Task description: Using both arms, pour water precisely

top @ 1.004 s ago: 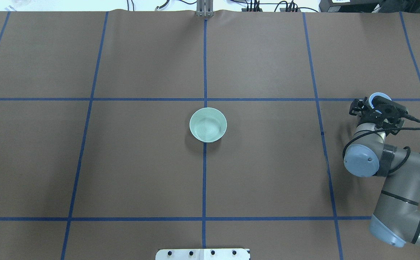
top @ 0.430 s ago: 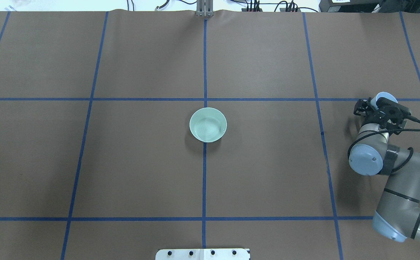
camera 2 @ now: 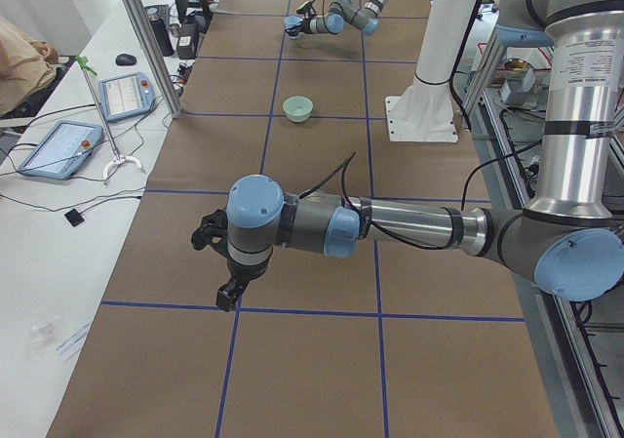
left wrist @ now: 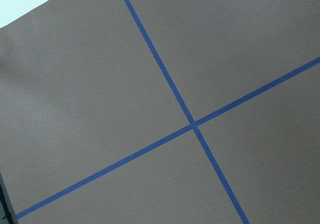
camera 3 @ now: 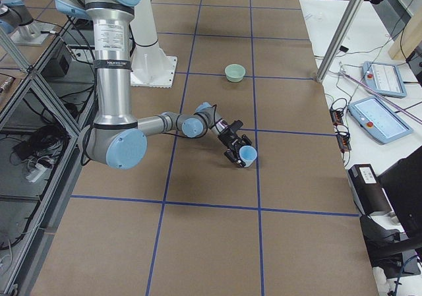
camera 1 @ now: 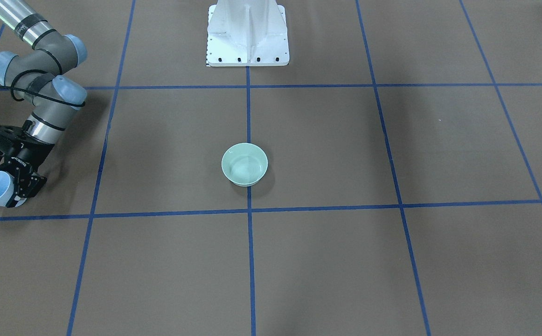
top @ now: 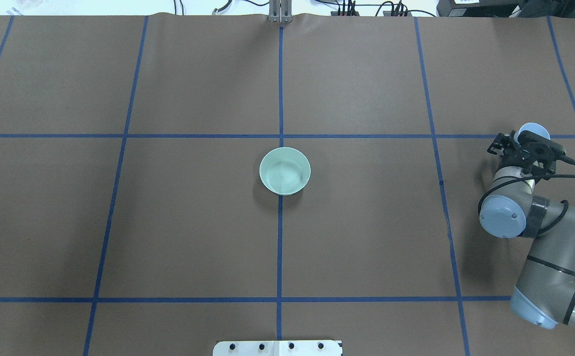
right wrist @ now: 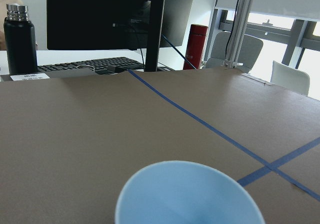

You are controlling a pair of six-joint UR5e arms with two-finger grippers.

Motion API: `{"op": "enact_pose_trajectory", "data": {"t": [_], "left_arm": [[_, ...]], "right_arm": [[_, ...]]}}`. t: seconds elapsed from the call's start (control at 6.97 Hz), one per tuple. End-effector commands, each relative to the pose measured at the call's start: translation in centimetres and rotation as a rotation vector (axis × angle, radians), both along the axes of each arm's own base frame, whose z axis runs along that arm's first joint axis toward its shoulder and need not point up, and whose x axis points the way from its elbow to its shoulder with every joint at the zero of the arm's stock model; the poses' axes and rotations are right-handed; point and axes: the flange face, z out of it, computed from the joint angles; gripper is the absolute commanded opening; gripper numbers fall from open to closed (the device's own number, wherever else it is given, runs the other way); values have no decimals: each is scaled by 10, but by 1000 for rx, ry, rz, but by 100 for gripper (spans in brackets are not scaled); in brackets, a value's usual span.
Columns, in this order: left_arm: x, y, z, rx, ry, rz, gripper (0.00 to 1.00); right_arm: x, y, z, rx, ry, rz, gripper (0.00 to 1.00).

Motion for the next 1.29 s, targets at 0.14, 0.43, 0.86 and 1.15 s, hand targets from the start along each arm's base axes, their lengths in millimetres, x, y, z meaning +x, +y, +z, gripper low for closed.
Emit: {"op": "enact_pose_trajectory", "data": {"t": [0.14,0.43,0.86,1.15], "left_arm": [[6,20,25,-219,91,-155,100],[8,37,47,-332,104,-224,100],[9,40,44,-322,105,-222,100],[10,37,40,-317,110,-221,100]], "right_arm": [[10,-29,-29,21,13,-19,0],[11,-42,-61,111,-4,-154,0],[2,-37,-112,285,-65,-483,0],[-8,-29,-142,425,-53,-700,0]]}}
